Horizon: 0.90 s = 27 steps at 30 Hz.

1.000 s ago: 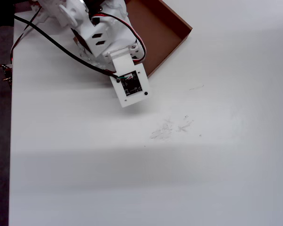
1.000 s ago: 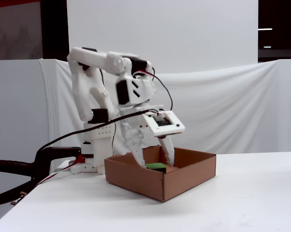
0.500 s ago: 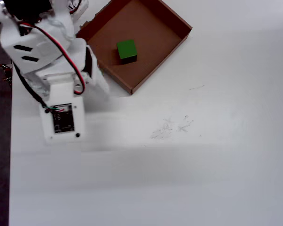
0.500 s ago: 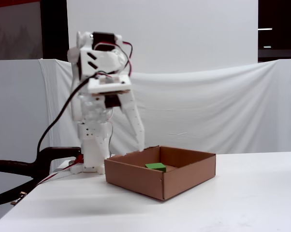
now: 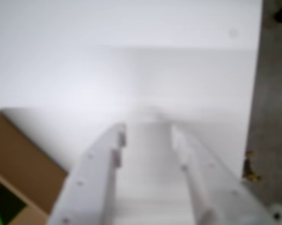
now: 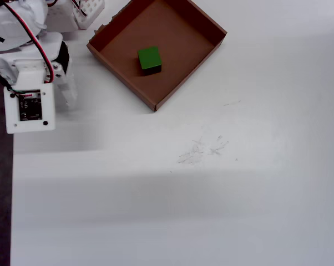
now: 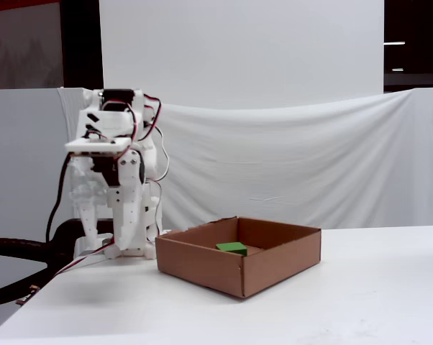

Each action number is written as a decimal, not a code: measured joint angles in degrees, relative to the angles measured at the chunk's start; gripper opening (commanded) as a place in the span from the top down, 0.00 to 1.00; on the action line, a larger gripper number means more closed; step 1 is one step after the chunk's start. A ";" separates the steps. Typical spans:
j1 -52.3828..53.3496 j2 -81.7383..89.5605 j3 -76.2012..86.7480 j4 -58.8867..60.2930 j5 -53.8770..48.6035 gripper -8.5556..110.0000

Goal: Grasp a green cube and put it in a box.

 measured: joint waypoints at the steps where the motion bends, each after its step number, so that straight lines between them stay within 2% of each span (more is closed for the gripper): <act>1: 0.18 2.55 1.49 2.29 -0.79 0.84; 5: 0.26 14.50 8.09 13.45 -3.43 0.84; 12: 0.79 25.75 16.52 18.37 -4.39 0.84; 18: 0.79 29.97 18.02 24.17 -5.80 0.83; 27: 0.79 29.97 18.02 24.35 -5.80 0.81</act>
